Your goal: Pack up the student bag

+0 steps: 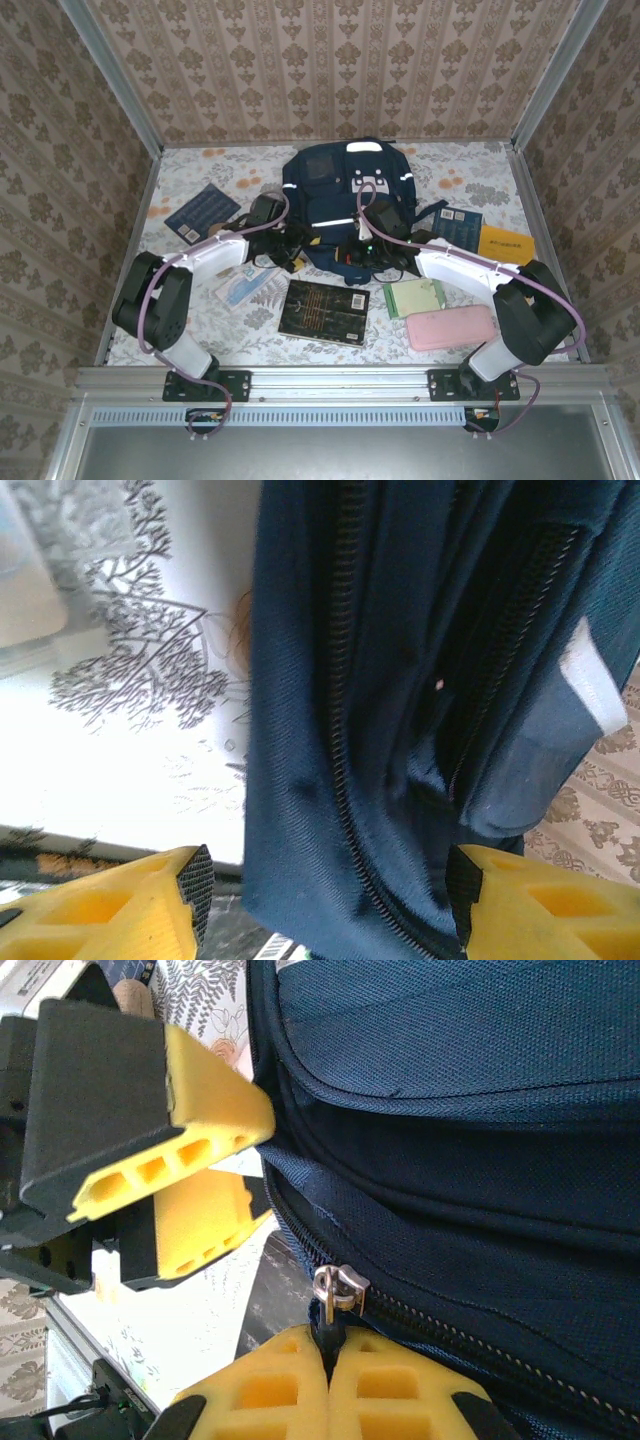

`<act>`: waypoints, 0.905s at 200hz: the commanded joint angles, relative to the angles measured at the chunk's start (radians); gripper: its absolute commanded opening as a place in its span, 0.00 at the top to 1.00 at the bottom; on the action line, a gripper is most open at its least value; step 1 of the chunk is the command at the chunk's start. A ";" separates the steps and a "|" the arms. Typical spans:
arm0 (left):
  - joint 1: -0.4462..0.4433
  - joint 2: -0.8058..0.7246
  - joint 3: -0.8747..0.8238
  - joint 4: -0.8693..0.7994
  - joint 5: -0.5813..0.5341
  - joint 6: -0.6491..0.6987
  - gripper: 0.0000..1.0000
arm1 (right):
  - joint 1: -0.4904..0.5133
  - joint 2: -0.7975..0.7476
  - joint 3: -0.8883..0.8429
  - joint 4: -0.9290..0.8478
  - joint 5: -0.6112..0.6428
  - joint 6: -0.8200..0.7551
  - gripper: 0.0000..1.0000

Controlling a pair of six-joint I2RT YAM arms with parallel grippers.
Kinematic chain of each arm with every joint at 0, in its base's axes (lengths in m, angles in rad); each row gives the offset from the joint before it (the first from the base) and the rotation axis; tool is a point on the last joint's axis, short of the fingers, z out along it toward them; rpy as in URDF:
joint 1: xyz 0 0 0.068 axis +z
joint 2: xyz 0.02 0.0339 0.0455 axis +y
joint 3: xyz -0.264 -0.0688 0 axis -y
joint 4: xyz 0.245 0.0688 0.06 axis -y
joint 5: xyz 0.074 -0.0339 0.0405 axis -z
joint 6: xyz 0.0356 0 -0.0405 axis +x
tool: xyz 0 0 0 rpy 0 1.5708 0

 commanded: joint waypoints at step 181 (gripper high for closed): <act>0.022 -0.004 0.087 0.021 -0.154 -0.005 0.97 | 0.013 0.049 0.012 0.016 -0.019 -0.063 1.00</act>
